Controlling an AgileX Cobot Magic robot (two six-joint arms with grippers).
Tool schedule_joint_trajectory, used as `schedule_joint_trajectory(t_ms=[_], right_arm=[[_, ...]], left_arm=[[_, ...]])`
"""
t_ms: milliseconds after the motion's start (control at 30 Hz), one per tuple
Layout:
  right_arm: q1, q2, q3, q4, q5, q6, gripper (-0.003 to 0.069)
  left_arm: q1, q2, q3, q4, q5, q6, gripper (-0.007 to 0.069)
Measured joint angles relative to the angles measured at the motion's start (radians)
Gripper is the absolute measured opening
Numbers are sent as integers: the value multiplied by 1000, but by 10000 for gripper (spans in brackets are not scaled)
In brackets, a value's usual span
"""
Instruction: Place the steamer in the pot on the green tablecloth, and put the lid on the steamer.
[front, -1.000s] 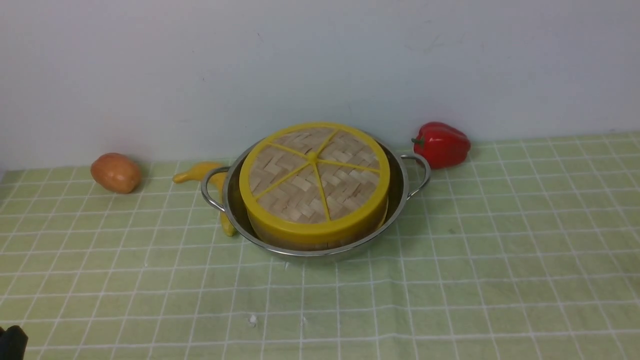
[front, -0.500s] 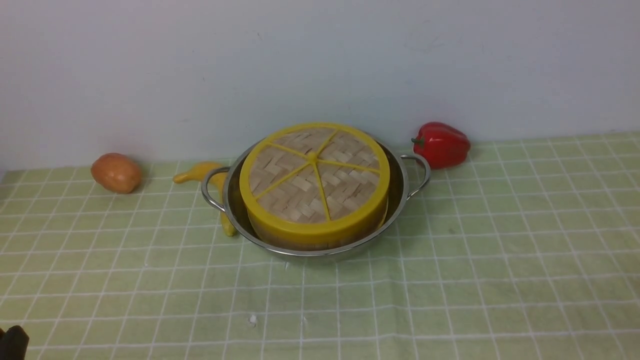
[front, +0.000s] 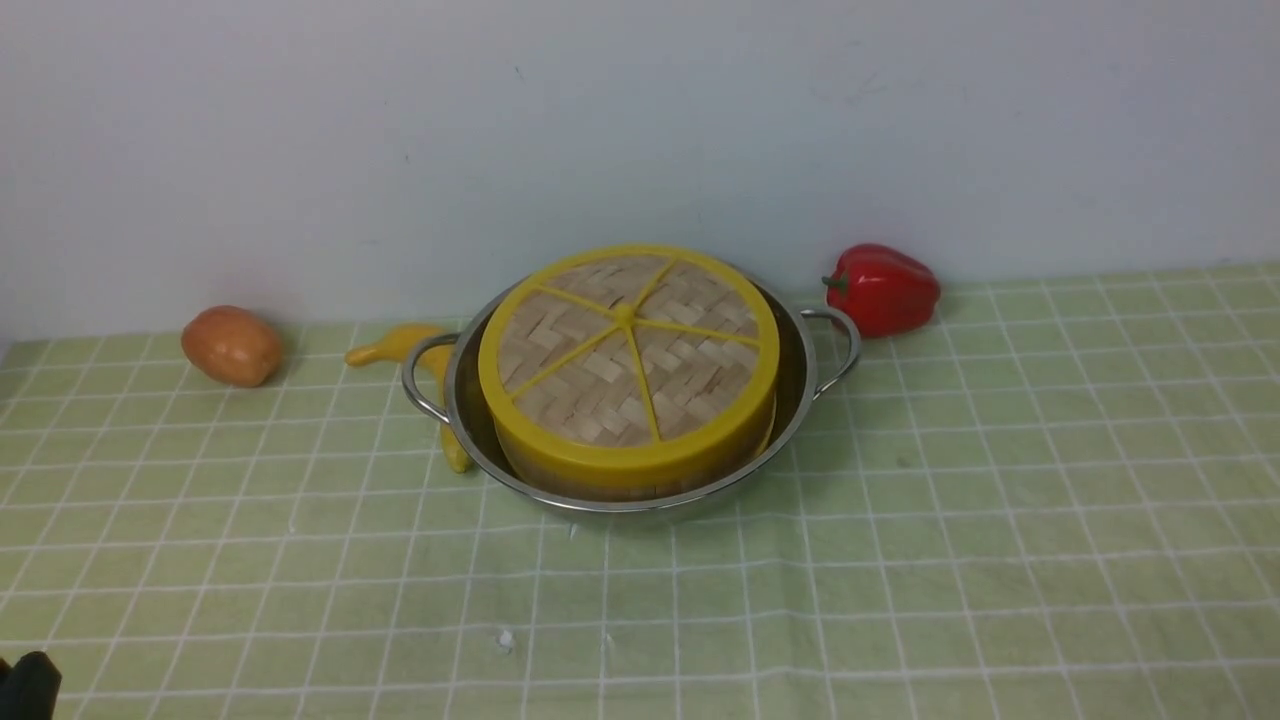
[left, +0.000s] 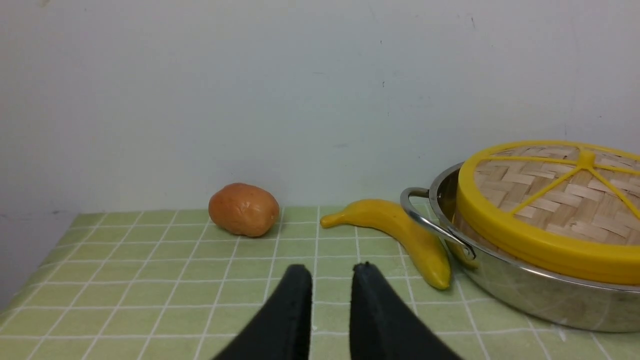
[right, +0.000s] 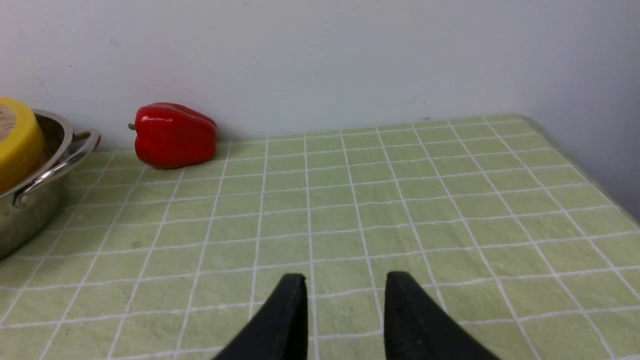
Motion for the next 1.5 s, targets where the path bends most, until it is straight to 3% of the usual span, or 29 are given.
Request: schedule_joint_trajectory(t_ms=[1500], right_arm=[[0, 0, 0, 5, 0, 0, 240]], left_arm=[[0, 0, 0, 0, 0, 0, 211]])
